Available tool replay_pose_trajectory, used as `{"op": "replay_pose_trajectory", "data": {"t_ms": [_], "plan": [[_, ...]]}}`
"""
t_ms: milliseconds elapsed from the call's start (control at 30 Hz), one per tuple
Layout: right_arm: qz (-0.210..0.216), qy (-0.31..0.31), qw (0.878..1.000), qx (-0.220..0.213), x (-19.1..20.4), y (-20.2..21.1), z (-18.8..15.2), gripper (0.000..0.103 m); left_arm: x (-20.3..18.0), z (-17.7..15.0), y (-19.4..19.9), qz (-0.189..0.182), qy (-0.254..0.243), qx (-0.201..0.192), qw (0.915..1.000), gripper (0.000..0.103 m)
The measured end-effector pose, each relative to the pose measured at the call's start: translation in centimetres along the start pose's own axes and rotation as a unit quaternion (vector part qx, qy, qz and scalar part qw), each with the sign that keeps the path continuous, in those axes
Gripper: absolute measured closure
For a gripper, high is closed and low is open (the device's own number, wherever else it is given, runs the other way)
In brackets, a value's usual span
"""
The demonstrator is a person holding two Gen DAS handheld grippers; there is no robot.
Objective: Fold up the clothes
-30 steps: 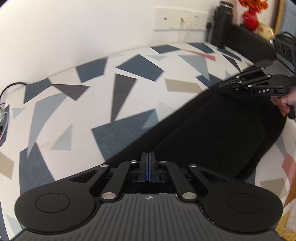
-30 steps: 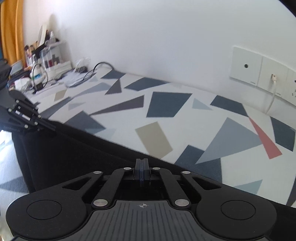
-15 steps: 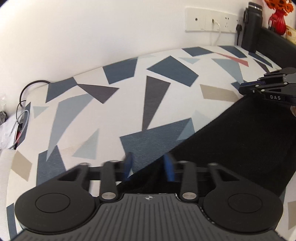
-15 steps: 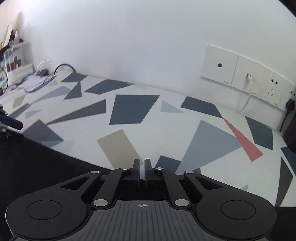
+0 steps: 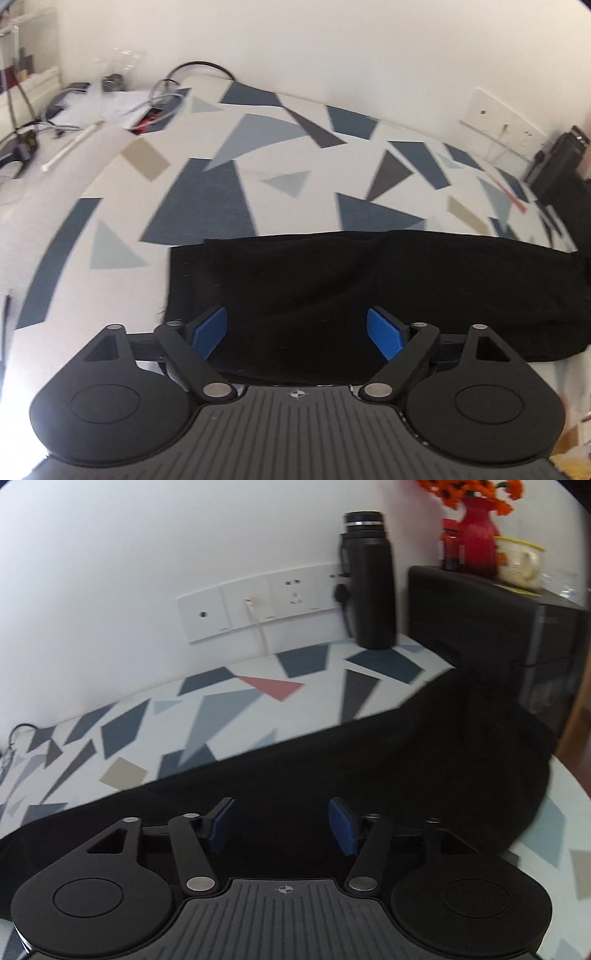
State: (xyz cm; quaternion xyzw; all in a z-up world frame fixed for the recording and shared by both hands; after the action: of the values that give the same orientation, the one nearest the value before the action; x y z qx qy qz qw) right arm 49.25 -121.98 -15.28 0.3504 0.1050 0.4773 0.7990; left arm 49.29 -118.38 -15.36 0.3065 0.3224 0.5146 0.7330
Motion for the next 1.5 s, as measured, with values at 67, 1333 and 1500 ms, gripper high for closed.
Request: {"op": "replay_pose_trajectory", "data": {"t_ms": [67, 1333, 1500], "plan": [[-0.038, -0.008, 0.999, 0.009, -0.8, 0.7, -1.6, 0.042, 1.0, -0.6, -0.8, 0.022, 0.002, 0.014, 0.9997, 0.015], [-0.113, 0.002, 0.992, 0.05, 9.0, -2.2, -5.7, 0.001, -0.8, 2.3, -6.3, 0.0, -0.134, -0.01, 0.9909, 0.0], [-0.101, 0.014, 0.992, 0.074, 12.3, -2.4, -5.8, 0.001, 0.6, 3.5, -6.6, 0.006, -0.157, -0.016, 0.9875, 0.0]]}}
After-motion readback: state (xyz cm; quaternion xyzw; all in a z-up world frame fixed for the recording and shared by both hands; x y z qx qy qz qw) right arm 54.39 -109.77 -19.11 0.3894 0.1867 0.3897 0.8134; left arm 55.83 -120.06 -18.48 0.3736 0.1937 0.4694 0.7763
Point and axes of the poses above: each gripper's, at about its wrist camera, not at the fingertips, and y roughly against the way its jaws point, x to its left, z to its top, the point moved 6 cm from there along -y, roughly the way its jaws point
